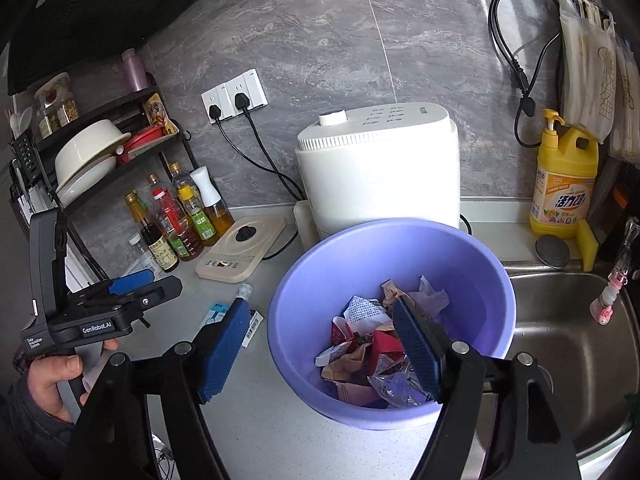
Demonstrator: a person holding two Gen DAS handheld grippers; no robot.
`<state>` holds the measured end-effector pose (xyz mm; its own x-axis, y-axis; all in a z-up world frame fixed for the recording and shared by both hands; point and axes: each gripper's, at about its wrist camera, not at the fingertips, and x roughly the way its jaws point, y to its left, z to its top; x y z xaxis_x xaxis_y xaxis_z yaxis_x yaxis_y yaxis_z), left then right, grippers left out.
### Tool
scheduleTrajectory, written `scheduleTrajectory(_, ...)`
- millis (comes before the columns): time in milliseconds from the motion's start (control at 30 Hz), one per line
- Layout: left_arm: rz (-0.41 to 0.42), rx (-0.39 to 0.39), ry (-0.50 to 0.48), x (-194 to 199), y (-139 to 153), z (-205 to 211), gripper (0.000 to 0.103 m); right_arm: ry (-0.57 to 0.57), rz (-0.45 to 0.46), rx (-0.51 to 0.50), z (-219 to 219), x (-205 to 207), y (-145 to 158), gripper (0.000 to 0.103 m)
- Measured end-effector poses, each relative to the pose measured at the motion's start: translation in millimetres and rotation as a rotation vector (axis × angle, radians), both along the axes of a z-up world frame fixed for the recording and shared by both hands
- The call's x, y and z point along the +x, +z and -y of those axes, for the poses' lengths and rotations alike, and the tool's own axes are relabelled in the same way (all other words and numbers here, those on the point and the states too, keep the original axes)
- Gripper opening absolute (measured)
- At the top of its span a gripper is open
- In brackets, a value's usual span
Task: Collect trash
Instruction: 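Move both tools back to the medicine box and blister pack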
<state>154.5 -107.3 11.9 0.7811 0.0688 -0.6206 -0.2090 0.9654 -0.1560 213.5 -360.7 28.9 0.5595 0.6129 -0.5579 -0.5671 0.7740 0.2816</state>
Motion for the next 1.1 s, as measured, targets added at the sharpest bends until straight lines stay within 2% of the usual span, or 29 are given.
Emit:
scheduleTrajectory(567, -0.044, -0.027, 0.08, -30, -26, -101, 0.093, 0.125, 0.021, -0.096, -116, -14, -6, 0.081)
scheduleTrajectory(667, -0.054, -0.036, 0.096, -35, -34, -118, 0.093, 0.194, 0.022, -0.151, -144, -15, -17, 0.083)
scheduleTrajectory(833, -0.083, -0.043, 0.112, -45, -49, -141, 0.097, 0.287, 0.008, -0.237, -184, -11, -40, 0.095)
scheduleTrajectory(1100, -0.108, -0.085, 0.174, -59, -72, -170, 0.097, 0.414, -0.062, -0.39, -243, -1, -87, 0.095)
